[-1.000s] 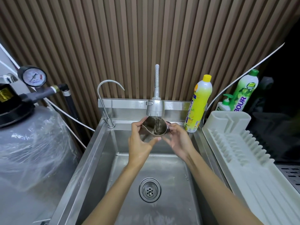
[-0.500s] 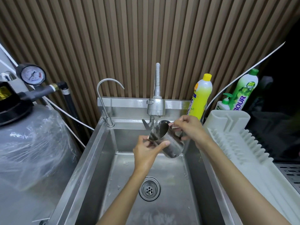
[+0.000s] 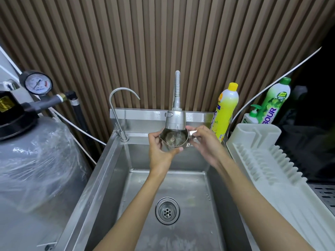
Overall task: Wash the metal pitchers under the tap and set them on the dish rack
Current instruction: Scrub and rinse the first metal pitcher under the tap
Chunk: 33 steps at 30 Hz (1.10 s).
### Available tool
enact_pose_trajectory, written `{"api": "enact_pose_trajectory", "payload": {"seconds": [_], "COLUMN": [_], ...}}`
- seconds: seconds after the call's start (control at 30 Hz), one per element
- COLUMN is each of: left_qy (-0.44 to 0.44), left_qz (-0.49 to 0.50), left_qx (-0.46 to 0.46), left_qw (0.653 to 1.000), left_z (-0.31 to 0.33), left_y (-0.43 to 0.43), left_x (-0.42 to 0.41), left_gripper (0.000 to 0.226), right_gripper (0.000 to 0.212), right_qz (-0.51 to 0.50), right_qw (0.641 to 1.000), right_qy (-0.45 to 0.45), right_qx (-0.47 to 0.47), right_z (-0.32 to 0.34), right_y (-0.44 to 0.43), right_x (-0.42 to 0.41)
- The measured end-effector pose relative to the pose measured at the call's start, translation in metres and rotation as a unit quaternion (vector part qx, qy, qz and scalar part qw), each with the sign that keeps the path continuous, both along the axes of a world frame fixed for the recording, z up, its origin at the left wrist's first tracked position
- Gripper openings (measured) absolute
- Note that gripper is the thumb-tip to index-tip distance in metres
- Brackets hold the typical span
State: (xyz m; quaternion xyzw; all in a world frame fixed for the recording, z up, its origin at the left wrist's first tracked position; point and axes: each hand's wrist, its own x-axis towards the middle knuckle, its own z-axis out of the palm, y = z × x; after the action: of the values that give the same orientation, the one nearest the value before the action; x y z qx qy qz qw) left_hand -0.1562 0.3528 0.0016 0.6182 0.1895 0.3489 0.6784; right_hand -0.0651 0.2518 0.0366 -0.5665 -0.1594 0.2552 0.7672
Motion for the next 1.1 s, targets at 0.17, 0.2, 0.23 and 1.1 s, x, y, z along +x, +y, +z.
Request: {"api": "enact_pose_trajectory", "payload": {"seconds": [0.17,0.2,0.23,1.1], "left_qy": [0.026,0.037,0.051,0.043], "left_qz": [-0.021,-0.019,-0.009,0.04], "left_qx": [0.115,0.129,0.15,0.039], "left_qw": [0.993,0.991,0.987,0.998], "left_z": [0.005,0.005,0.004,-0.001], "left_y": [0.006,0.008,0.009,-0.015], "left_x": [-0.02,-0.023,-0.026,0.0], "left_gripper": [0.066,0.067,0.069,0.067], "right_gripper": [0.029,0.027,0.026,0.028], "right_qz": [0.026,0.025,0.027,-0.067], "right_qw": [0.977,0.974,0.974,0.987], "right_qy": [0.177,0.192,0.196,-0.122], "right_qx": [0.116,0.118,0.111,-0.083], "right_z": [-0.029,-0.033,-0.036,0.014], "right_y": [0.005,0.006,0.007,-0.003], "right_x": [-0.016,-0.02,-0.023,-0.003]}}
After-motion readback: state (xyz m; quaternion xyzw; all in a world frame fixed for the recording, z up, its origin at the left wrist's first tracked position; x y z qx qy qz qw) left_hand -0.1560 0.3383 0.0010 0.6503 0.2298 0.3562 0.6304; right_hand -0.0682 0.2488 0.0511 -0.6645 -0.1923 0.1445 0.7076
